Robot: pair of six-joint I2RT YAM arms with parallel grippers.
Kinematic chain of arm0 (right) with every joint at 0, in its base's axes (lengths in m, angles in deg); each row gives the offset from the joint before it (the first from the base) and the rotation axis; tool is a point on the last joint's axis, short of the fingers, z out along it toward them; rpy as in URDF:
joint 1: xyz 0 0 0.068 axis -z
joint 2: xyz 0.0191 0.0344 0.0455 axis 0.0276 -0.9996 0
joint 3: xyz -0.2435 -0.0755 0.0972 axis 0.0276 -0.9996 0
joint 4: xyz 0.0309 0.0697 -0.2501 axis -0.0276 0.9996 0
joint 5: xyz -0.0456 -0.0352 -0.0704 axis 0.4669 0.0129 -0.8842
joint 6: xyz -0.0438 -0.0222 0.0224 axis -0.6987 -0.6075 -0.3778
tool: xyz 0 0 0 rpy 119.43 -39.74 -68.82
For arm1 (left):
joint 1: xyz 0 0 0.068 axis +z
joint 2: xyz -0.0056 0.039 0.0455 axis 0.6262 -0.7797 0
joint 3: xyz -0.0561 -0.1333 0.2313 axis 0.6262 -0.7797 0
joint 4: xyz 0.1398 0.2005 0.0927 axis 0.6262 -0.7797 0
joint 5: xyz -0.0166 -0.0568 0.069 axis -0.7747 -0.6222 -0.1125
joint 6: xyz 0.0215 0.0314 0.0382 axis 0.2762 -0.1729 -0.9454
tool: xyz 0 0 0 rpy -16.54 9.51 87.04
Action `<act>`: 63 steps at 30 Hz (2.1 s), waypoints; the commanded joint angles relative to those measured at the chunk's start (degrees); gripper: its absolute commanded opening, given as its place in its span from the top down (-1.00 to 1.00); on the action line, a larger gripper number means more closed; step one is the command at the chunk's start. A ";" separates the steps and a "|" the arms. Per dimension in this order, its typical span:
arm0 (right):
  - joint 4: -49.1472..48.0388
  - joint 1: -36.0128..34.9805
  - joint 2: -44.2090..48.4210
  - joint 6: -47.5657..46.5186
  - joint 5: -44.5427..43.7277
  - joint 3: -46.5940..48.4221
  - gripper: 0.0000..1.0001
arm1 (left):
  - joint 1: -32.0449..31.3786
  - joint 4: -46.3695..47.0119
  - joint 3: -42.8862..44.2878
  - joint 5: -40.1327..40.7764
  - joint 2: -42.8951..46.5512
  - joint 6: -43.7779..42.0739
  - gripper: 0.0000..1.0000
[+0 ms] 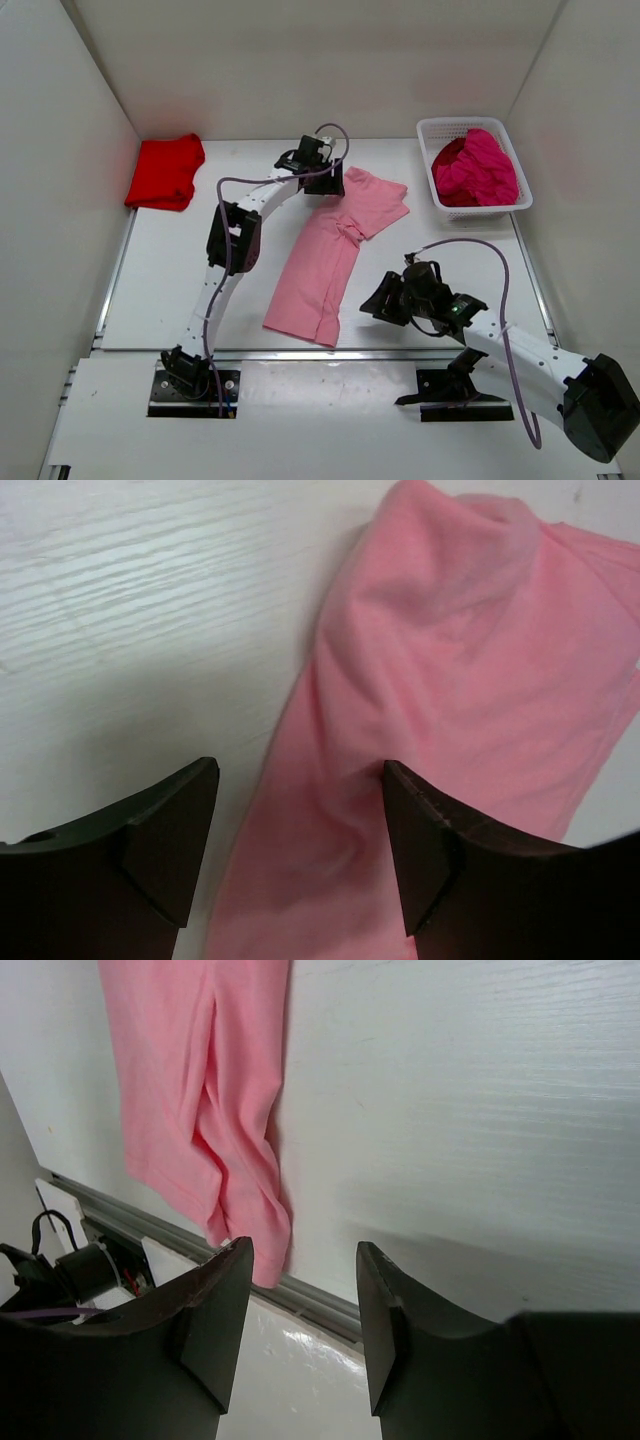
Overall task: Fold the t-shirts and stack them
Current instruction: Rotate the tshirt 90 degrees
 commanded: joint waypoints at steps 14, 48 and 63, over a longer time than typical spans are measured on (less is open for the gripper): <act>3.38 6.81 6.82 -4.73 7.96 -1.30 0.15 | 4.02 2.45 11.40 2.61 -2.86 10.22 1.00; -24.56 -9.08 -21.83 0.44 1.99 1.33 0.05 | 14.05 -6.43 -99.06 -11.71 78.09 6.18 -0.43; -33.44 -8.40 -25.34 8.98 3.39 -4.65 0.32 | 12.03 -3.35 -103.65 -13.56 81.96 9.52 -0.54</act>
